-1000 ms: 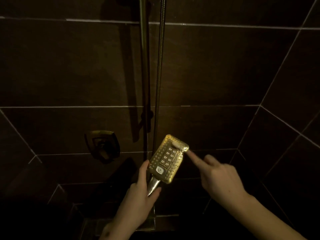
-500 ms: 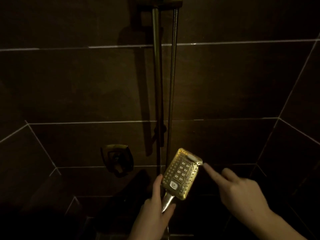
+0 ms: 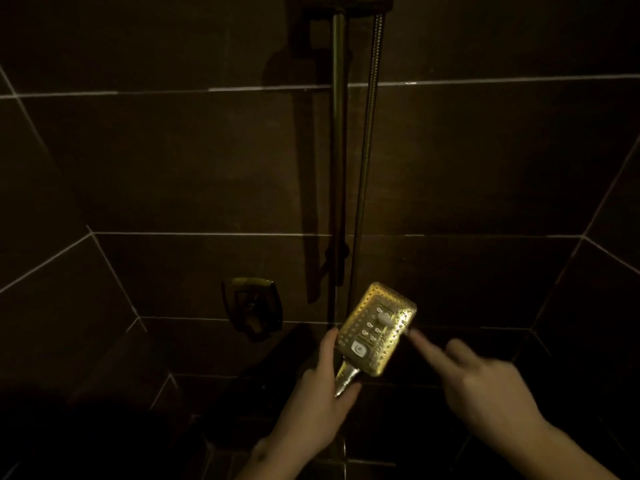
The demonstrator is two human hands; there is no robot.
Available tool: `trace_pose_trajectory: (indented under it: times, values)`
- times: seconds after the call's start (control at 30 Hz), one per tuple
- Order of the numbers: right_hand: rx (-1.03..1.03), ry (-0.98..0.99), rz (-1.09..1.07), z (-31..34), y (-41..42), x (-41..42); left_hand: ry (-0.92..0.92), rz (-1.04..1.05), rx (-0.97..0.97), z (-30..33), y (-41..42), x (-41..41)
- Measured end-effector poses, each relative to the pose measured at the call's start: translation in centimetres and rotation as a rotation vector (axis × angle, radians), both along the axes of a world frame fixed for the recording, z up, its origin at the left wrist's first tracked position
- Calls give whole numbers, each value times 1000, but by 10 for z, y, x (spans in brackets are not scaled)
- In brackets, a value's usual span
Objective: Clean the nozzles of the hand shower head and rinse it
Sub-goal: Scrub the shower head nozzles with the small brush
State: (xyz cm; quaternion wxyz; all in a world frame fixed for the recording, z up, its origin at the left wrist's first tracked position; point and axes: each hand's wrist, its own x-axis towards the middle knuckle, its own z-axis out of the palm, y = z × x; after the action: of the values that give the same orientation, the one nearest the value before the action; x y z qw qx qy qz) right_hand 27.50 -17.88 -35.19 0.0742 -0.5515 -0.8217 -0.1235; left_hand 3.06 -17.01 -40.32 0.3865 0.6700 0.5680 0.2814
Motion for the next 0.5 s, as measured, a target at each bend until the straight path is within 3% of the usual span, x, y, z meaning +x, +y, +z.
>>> trace_pose_trajectory:
  times: [0.1,0.23,0.37,0.5]
  values:
    - [1,73,-121,13,9,-5,1,48,47,3,4,-10]
    - [21,17,109,-11,2,-14,28,72,48,0,4,-18]
    - [79,181,-41,0,17,-8,29,81,52,-3,4,-21]
    - [50,40,120,-13,12,-14,33,65,51,-3,2,-21]
